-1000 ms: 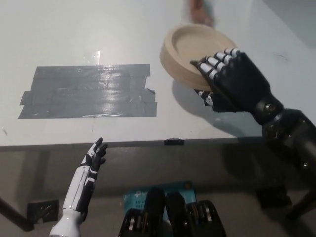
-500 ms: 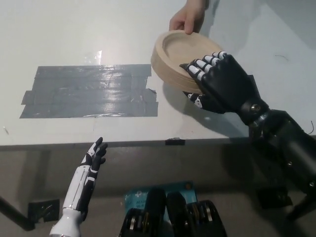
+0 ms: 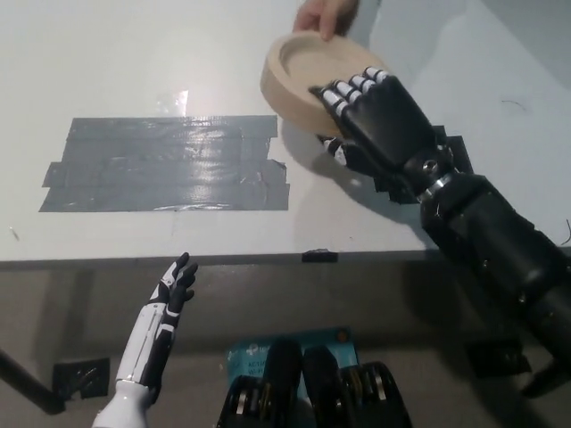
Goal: A stack of plates is kept in the middle of the desk close to the robot and the robot grabs the stack with its right hand, picks it up and hands it to a person.
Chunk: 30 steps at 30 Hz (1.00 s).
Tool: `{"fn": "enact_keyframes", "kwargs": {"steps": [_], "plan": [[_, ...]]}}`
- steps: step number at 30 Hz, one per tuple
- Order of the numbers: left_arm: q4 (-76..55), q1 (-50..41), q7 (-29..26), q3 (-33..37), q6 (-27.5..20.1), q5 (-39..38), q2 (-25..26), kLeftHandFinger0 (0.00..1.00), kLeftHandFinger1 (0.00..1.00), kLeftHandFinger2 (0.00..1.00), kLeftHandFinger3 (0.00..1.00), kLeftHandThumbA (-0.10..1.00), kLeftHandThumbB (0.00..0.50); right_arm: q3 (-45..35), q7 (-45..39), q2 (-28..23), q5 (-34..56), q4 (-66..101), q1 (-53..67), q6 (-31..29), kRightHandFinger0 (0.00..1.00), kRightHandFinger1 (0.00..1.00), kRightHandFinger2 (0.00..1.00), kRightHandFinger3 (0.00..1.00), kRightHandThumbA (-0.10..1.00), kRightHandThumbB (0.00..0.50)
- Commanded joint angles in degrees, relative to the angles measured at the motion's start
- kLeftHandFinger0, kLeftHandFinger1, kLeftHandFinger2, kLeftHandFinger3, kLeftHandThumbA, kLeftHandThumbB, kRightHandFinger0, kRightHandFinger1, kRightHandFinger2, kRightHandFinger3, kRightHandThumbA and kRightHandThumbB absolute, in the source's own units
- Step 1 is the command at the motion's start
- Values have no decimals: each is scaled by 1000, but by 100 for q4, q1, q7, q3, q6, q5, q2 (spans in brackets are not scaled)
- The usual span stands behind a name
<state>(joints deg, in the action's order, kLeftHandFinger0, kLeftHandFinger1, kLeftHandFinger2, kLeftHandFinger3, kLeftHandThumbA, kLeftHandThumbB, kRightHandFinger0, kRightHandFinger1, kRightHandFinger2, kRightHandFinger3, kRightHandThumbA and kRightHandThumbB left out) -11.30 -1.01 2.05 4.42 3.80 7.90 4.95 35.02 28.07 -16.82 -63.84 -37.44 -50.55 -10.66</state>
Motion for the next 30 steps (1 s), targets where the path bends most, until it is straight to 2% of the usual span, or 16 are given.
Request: {"fn": "enact_keyframes", "kwargs": {"steps": [1,2,7,12,16,20,21,22,24,26,29,30], "plan": [[-247,45,105,32,-49,3,73,1000,1000,1000,1000,1000,0,-199,-1577,54,831,909,64,63,1000,1000,1000,1000,682,500],[-265,50,114,37,-17,-4,70,1000,1000,1000,1000,1000,0,-233,-1699,25,887,1086,131,110,1000,1000,1000,1000,664,500],[-198,60,67,35,-87,65,89,1000,1000,1000,1000,1000,0,-505,-2121,-189,1170,2114,505,307,1000,1000,1000,1000,734,500],[-188,3,48,45,-88,50,56,1000,1000,1000,1000,1000,0,-939,-2418,-351,1410,3322,1013,477,1000,1000,1000,1000,732,500],[-231,-15,49,38,-99,8,42,1000,1000,1000,1000,1000,0,-1314,-2559,-430,1685,4391,1498,567,1000,1000,1000,1000,808,488],[-224,-16,28,26,-87,5,24,1000,1000,1000,1000,1000,0,-1773,-2775,-550,2279,6202,2407,846,1000,1000,1000,1000,872,458],[-231,-23,29,17,-85,1,33,1000,1000,1000,1000,1000,0,-1814,-2812,-535,2333,6364,2502,888,1000,1000,1000,1000,876,458],[-235,-29,27,14,-85,1,34,1000,1000,1000,1000,1000,0,-1861,-2811,-514,2416,6551,2630,945,1000,1000,1000,1000,956,491],[-223,-46,29,10,-109,-10,36,1000,1000,1000,1000,1000,0,-2003,-2713,-471,2735,7214,3239,1006,1000,1000,1000,1000,891,435],[-200,-62,11,17,-152,-20,5,1000,1000,1000,1000,1000,0,-2072,-2594,-412,2907,7447,3632,978,1000,1000,1000,1000,878,429],[-220,-136,-10,-1,-147,-49,-23,1000,1000,1000,1000,1000,0,-2091,-2359,-264,3019,7521,4245,827,1000,1000,1000,1000,866,394],[-212,-136,-15,-10,-174,-47,-13,1000,1000,1000,1000,1000,0,-2085,-2287,-194,3094,7426,4368,738,1000,1000,1000,1000,865,367]]}}
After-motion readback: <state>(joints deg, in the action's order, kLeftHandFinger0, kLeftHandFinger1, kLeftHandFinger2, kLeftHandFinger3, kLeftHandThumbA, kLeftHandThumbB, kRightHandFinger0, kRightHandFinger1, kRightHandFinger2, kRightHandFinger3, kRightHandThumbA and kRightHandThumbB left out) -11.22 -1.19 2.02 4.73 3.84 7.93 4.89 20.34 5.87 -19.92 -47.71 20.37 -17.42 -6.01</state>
